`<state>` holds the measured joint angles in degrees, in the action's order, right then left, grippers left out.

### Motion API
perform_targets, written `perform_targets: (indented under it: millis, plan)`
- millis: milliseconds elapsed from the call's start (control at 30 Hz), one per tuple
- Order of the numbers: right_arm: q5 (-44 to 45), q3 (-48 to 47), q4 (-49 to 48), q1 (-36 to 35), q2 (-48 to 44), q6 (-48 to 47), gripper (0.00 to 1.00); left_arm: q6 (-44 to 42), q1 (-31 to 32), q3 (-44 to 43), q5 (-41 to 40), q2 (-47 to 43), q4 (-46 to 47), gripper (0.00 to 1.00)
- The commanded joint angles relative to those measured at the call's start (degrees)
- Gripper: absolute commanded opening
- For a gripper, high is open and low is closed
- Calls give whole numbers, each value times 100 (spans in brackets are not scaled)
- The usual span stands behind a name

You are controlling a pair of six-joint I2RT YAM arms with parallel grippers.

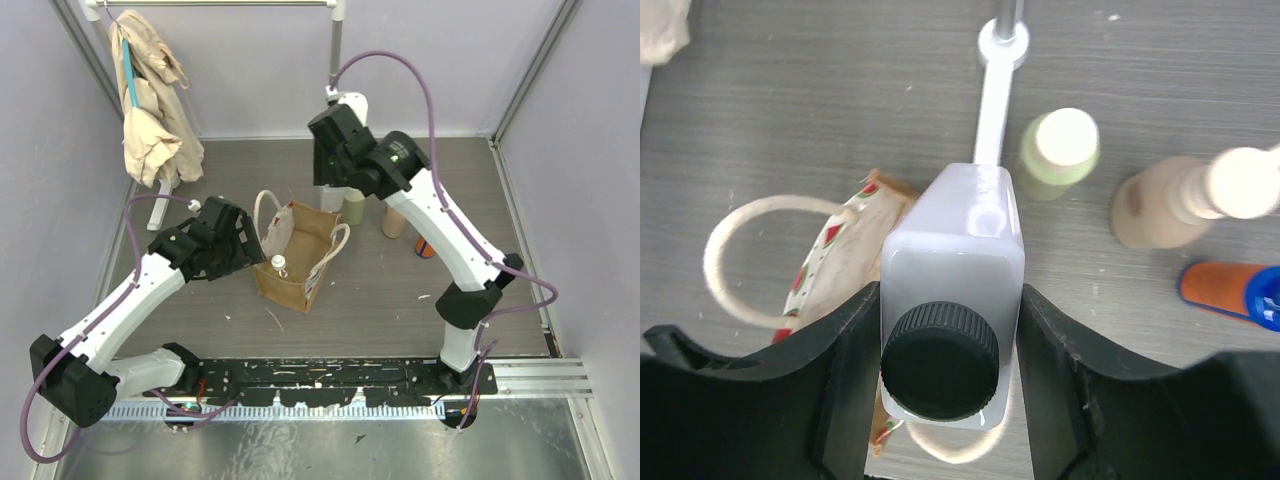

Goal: Take the personal care products out of the canvas bag

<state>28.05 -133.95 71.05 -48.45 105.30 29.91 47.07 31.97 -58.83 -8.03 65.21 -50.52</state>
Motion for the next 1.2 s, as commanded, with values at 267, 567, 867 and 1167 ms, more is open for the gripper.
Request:
perform_targets:
  millis: [267,567,867,1167]
  plan:
    - [321,867,-807,1247,-1729,-166,11,-40,-10,-232,-59,167,24,95]
    - [-733,2900,-1759,2102,-2313,-346,11,-239,-14,-632,-150,385,-261,95]
    - [-1167,4570,-2505,2599,-2671,-436,11,-185,-8,-562,82,466,-253,94]
    - [-1135,5742,-2968,2744,-2886,-425,12,-128,-2,-566,73,442,-301,94]
